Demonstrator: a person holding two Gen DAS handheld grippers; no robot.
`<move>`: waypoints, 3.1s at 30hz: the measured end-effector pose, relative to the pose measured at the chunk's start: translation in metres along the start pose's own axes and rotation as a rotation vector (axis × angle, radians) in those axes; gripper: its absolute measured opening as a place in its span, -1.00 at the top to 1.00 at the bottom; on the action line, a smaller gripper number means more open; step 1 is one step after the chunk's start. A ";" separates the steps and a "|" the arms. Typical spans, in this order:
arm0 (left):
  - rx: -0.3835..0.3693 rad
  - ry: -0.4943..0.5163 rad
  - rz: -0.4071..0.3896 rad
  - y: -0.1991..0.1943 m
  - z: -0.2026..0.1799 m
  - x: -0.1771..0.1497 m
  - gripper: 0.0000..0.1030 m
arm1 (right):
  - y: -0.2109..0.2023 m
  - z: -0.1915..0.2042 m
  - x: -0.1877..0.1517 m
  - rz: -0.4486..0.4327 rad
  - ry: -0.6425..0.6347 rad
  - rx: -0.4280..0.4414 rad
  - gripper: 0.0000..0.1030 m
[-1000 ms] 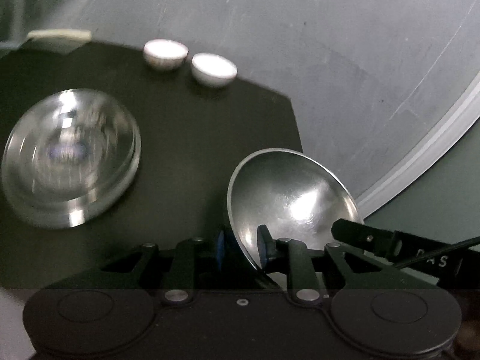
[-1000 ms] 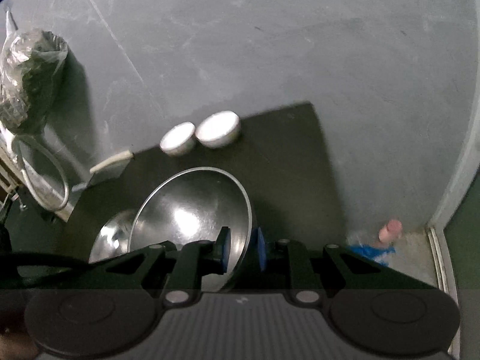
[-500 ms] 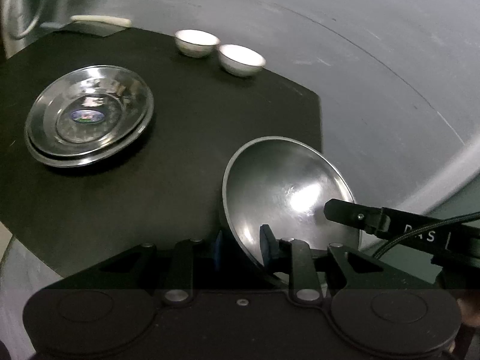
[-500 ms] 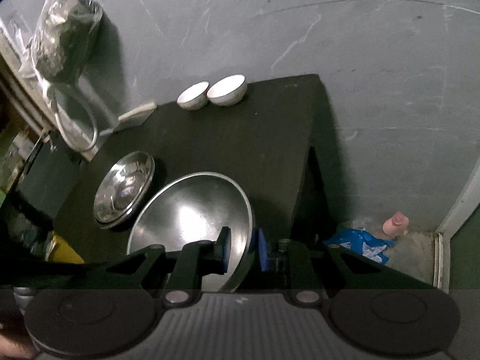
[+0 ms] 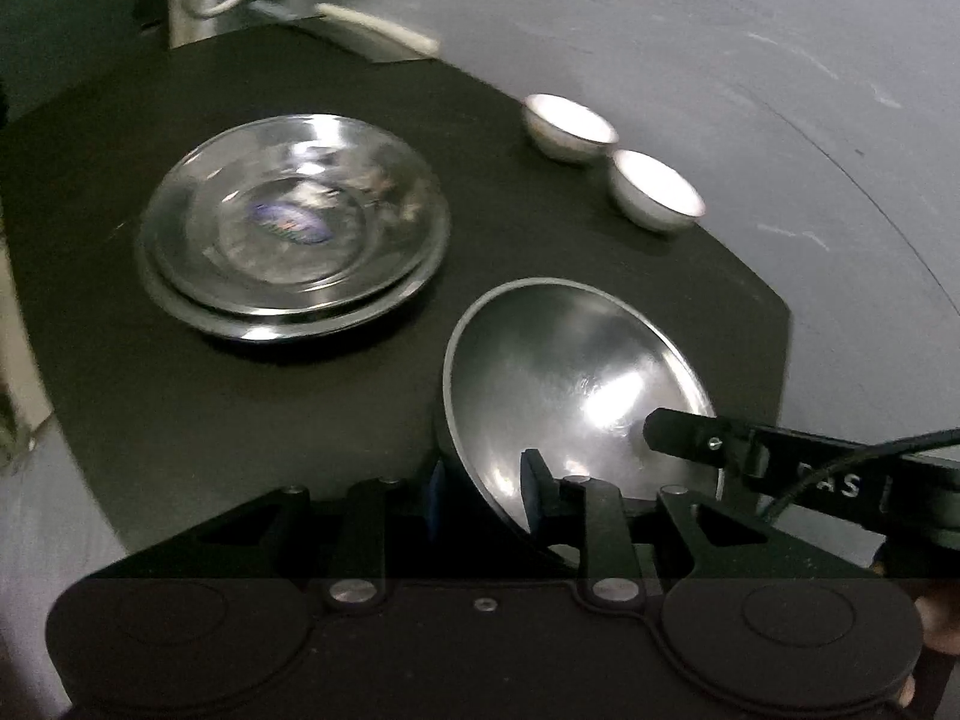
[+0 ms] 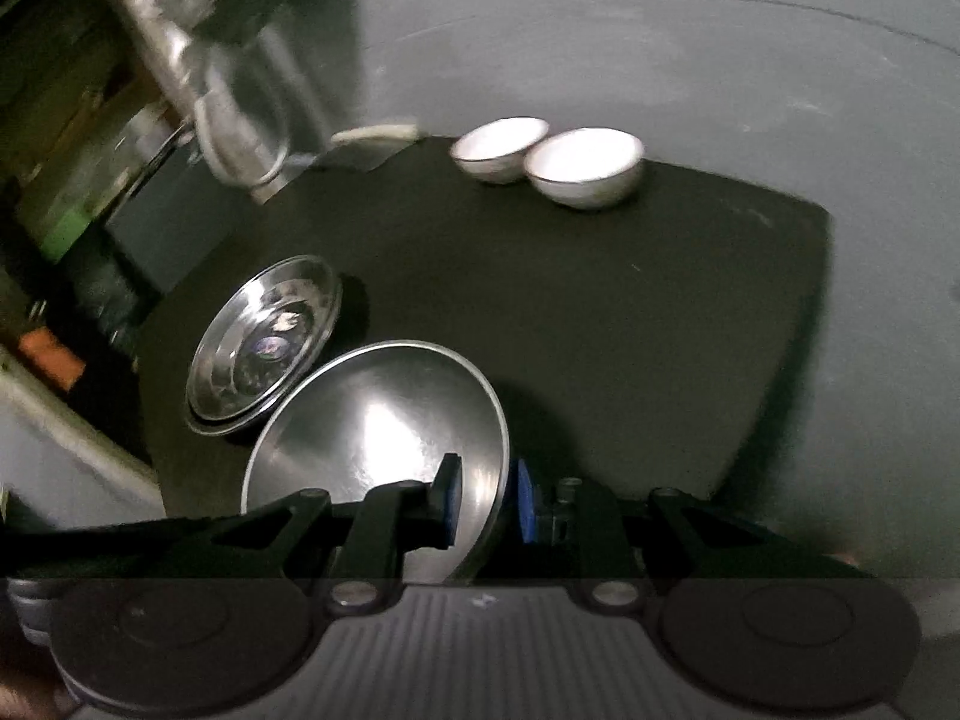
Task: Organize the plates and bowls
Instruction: 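Lower the steel bowl beside the plate stack and open the left tool, then move the left tool to a red-rimmed white bowl and grasp its rim, then lift the white bowl with the left tool and carry it over the steel bowl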
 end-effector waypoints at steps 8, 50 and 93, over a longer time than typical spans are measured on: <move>0.010 -0.165 -0.094 -0.017 0.022 -0.013 -0.36 | 0.016 0.022 0.011 0.085 -0.182 0.058 0.35; 0.230 -0.432 -0.184 0.031 -0.087 0.143 -0.98 | 0.017 -0.145 0.141 -0.154 0.007 0.136 -0.99; 0.021 -0.329 -0.036 0.113 -0.117 0.183 0.82 | 0.061 -0.131 0.178 -0.038 -0.136 0.113 0.58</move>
Point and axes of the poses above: each gripper's, at about its wrist camera, not at the fingertips, and y roughly the way its jaws point, z to its left, x to its top, the point moved 5 cm from there along y, roughly the way its jaws point, and after that the axes turned 13 degrees about z, right-handed, at the moved point
